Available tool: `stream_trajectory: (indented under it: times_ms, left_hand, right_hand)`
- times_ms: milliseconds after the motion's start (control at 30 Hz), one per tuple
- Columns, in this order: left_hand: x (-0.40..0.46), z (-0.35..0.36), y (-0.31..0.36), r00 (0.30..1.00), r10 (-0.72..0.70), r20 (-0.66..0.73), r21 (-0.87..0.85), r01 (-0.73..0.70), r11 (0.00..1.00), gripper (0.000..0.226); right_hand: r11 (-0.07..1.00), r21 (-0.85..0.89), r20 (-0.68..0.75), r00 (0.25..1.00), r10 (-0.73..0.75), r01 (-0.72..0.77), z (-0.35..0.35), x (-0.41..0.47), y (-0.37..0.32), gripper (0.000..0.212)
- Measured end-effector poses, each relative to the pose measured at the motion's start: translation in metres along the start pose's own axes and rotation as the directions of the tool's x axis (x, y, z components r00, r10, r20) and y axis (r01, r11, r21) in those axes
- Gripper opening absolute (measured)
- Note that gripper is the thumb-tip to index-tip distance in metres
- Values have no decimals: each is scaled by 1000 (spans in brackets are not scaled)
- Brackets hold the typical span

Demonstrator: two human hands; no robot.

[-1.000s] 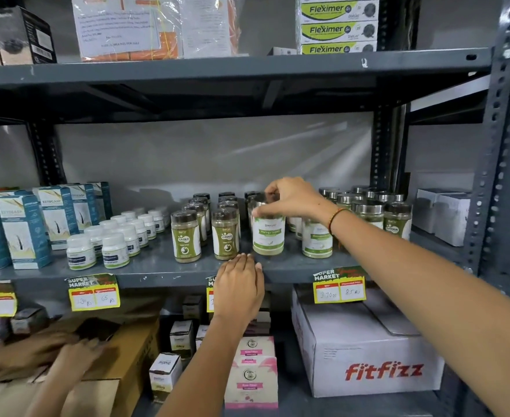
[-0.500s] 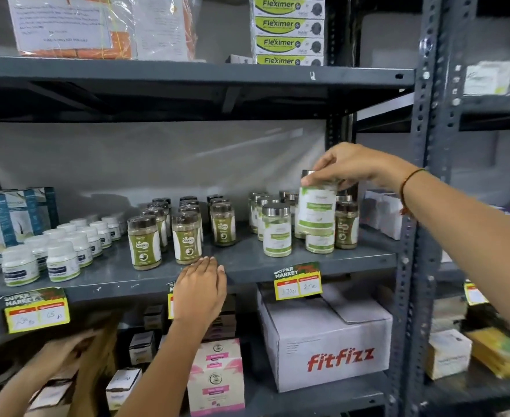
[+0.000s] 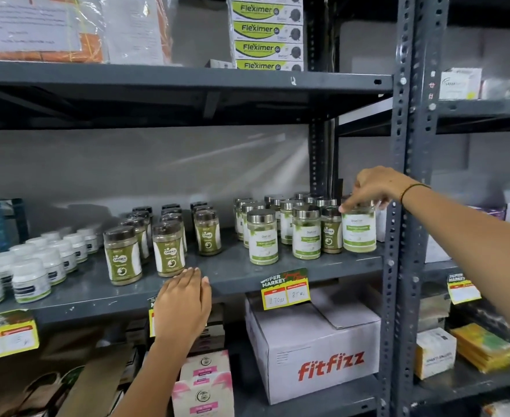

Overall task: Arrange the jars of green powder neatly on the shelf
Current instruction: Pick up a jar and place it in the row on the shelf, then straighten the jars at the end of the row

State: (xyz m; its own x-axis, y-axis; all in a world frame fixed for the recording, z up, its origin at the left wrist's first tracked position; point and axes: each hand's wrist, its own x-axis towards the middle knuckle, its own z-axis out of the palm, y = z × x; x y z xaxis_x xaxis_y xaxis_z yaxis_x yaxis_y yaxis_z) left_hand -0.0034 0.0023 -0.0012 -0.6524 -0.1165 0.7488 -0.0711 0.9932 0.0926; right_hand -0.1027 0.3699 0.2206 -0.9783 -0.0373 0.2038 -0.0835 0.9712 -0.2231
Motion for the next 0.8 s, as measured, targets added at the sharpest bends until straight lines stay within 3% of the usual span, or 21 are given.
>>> stream_trajectory:
  times_ms: [300,600,800]
  left_hand:
    - [1,-1,-2,1000,20,6,36,-20,999,46]
    - [0,-5,1,1000,3,10,43,-3,999,42]
    - [-1,-7,4,1000,-3,24,50,2,999,42]
  right_hand:
    - [994,-86,79,994,80,-73,18,19,2,60]
    - [993,-51,96,989,113,-108,28,23,4,62]
    - [966,-254,40,997,67,-55,24,12,-4,84]
